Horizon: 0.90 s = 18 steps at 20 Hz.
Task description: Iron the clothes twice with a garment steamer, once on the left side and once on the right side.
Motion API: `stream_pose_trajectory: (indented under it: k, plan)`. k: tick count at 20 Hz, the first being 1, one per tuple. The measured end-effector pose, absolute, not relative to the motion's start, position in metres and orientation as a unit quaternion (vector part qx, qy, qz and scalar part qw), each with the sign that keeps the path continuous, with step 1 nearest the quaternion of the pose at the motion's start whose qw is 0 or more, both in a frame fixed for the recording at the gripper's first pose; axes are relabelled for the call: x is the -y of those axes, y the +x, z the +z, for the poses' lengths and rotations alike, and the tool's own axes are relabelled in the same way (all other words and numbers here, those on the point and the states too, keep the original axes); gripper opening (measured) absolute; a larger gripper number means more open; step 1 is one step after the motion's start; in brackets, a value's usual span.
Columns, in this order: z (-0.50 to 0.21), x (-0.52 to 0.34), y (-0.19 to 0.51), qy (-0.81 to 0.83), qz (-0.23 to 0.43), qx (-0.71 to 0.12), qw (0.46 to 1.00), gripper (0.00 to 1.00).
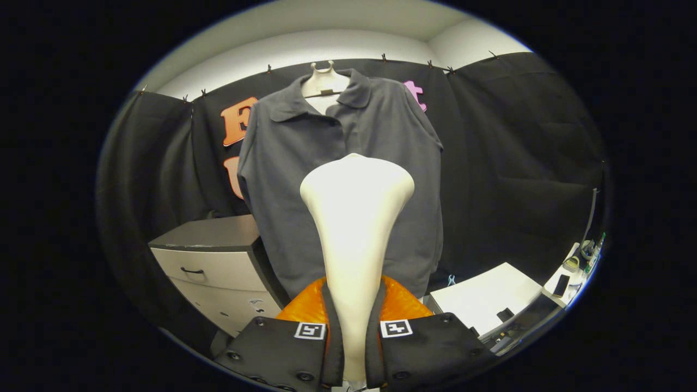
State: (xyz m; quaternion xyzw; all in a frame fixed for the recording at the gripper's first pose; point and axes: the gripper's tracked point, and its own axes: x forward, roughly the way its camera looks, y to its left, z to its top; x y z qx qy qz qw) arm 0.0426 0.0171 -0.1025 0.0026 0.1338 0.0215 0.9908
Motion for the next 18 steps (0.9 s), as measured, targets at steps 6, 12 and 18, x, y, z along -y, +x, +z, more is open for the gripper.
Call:
stream_pose_trajectory:
  k: [6, 12, 18]
  plan:
    - [-0.051, -0.061, 0.009, 0.006, 0.026, -0.102, 0.994, 0.23]
    - [0.011, -0.081, -0.018, -0.016, 0.031, -0.029, 0.999, 0.23]
    - [0.044, -0.084, -0.035, -0.026, 0.032, 0.008, 0.999, 0.23]
